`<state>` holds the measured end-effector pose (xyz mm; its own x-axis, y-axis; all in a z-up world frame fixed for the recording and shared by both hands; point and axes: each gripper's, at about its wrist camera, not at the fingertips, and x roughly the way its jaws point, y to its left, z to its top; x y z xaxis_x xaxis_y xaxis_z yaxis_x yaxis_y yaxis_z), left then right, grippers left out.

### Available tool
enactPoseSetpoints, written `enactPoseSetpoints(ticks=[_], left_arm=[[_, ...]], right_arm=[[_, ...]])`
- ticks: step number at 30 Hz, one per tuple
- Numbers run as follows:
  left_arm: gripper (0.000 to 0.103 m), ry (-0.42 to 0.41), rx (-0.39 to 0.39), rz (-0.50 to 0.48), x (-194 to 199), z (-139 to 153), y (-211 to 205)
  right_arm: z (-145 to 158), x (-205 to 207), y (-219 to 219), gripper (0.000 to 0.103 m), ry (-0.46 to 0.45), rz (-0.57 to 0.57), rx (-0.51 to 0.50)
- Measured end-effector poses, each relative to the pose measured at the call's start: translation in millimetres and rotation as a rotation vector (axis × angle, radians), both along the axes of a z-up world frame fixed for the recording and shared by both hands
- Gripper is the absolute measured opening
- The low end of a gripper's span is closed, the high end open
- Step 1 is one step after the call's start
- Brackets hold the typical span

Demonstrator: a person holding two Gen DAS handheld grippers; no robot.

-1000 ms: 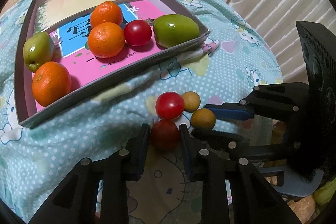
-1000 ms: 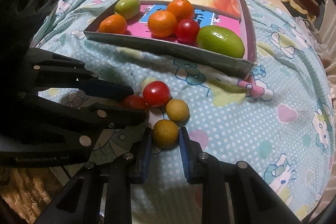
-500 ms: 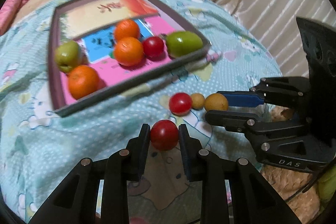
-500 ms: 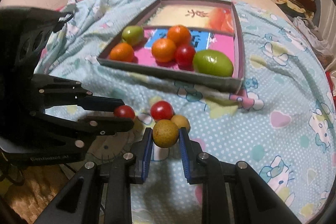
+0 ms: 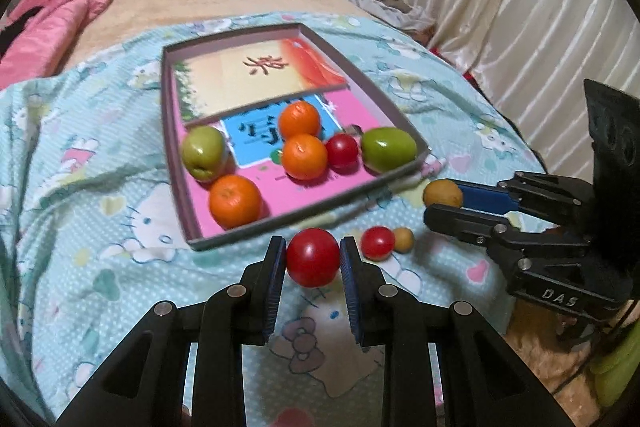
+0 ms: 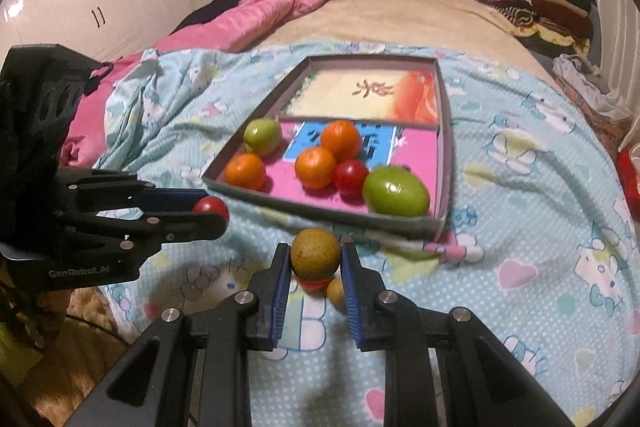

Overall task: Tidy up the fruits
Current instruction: 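Carry the tomato with the left tool while the right tool carries the yellow fruit over the tray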

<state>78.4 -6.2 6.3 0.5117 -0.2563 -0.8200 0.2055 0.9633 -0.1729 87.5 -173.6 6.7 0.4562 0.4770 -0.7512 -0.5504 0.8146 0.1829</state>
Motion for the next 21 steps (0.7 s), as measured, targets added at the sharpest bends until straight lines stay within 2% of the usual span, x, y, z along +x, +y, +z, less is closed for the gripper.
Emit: enactPoseSetpoints(ticks=[9,12,21], left_arm=[[0.028,-0.049,0.007,0.096,6,10,15],[0.028,-0.057,-0.012,0.131,10,12,22],[0.028,-0.091,-0.055,0.159,28,8,19]], right_arm=[[15,10,2,0.025,-0.056,-0.015,0.07],[20,14,6,0.025,-0.078,-0.013,0.085],[18,27,20,0.025,-0.126,0.002,0.066]])
